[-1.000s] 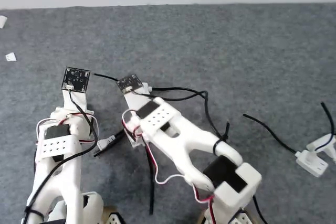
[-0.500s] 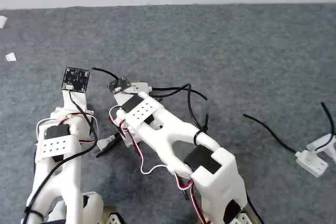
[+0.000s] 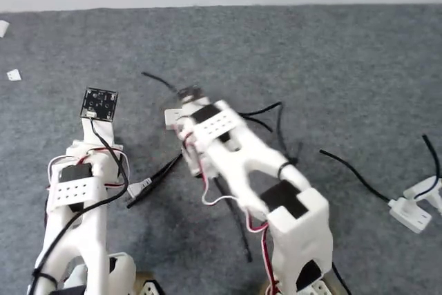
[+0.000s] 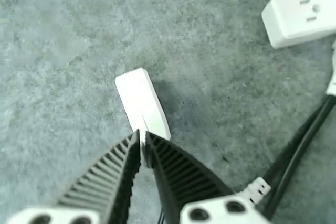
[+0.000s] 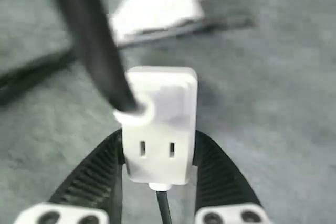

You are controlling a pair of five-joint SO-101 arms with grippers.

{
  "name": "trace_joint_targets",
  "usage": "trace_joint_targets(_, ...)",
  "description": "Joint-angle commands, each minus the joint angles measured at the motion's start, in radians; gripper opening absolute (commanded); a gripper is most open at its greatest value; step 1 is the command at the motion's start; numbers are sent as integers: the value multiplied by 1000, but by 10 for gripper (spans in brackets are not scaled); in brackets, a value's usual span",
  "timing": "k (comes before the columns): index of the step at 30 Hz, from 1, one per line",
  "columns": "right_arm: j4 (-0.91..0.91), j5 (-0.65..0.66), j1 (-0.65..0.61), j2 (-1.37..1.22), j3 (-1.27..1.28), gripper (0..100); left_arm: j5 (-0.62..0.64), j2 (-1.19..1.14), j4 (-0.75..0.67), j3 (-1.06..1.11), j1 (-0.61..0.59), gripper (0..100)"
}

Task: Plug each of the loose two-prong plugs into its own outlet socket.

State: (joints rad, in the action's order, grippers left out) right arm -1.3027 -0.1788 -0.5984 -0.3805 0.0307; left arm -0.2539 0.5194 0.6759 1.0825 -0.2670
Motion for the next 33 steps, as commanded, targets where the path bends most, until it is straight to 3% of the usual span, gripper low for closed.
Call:
trace_joint_targets(1, -97, 60, 81, 177, -21, 9, 6, -71, -25, -82, 17, 13)
trace_joint_targets(8, -101, 163, 321, 479, 199, 8, 6, -290, 58, -252, 17, 13)
trace_joint_targets(16, 42, 275, 862, 754, 488, 9, 6, -341, 86, -294, 34, 13)
trace_joint_targets(21, 125, 373, 1078, 733, 588, 12, 5, -345, 89, -294, 51, 46)
trace_joint_targets(26, 142, 437, 1184, 608, 591, 31, 5, -347, 91, -294, 49, 111)
trace_joint_targets(33, 130, 479, 1122, 630, 565, 246, 5, -347, 91, -292, 49, 111)
